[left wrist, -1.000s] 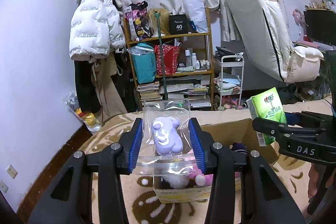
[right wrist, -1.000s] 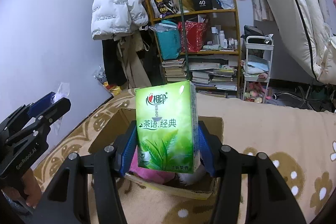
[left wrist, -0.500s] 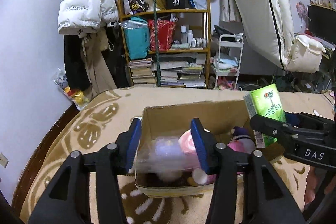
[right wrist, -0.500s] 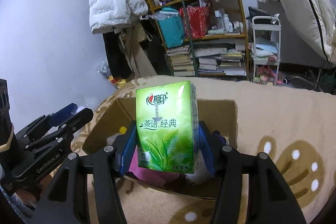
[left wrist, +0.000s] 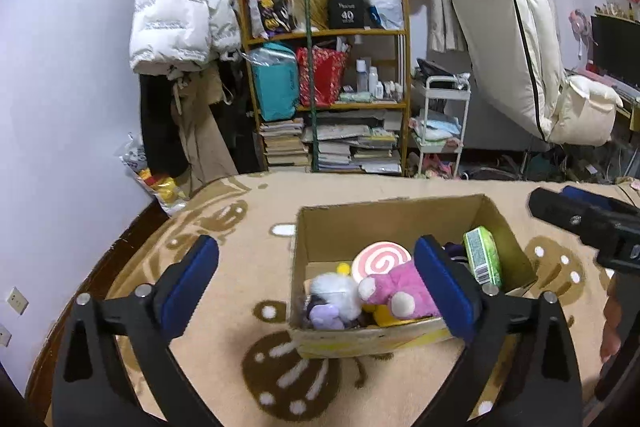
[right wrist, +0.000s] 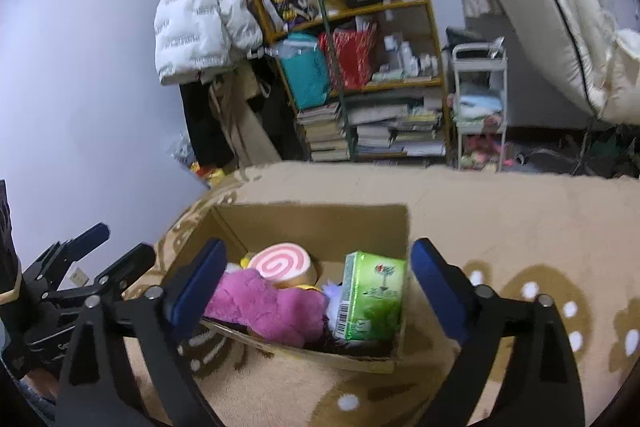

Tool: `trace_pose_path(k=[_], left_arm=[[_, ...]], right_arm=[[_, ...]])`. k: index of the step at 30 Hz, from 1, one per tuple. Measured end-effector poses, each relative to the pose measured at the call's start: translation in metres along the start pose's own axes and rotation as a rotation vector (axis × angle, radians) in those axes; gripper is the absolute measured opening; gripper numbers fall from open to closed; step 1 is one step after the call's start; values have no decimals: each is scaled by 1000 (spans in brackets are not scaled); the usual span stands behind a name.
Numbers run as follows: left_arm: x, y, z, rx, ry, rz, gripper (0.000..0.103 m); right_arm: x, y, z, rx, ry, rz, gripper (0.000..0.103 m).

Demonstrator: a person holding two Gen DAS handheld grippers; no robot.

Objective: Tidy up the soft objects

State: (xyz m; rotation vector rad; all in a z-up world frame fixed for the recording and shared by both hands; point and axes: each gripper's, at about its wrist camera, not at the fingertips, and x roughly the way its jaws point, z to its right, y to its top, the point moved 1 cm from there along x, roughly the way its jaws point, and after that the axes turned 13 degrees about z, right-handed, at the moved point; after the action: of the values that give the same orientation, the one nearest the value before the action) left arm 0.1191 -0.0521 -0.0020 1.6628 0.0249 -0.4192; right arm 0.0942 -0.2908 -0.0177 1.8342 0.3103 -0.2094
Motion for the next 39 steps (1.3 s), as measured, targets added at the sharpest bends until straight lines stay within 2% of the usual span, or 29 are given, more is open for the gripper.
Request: trace_pose_path(k=[4, 11, 23, 28, 39], left_arm=[[-22, 14, -8, -33, 22, 17, 101], [-72, 33, -15, -19, 70, 71, 101], [-145, 38, -15, 0, 105, 193, 101], [-152, 31, -11, 8, 116, 218, 101], [-133, 6, -16, 13, 99, 176, 101]], right_arm=[[-26, 17, -6, -16, -17, 52, 103], [-64, 31, -22, -66, -13, 100, 103], [-123, 36, -38, -89, -3, 199, 103], [-137, 29, -37, -95, -21, 235, 103], [-129, 7, -23, -80, -59, 214, 103]])
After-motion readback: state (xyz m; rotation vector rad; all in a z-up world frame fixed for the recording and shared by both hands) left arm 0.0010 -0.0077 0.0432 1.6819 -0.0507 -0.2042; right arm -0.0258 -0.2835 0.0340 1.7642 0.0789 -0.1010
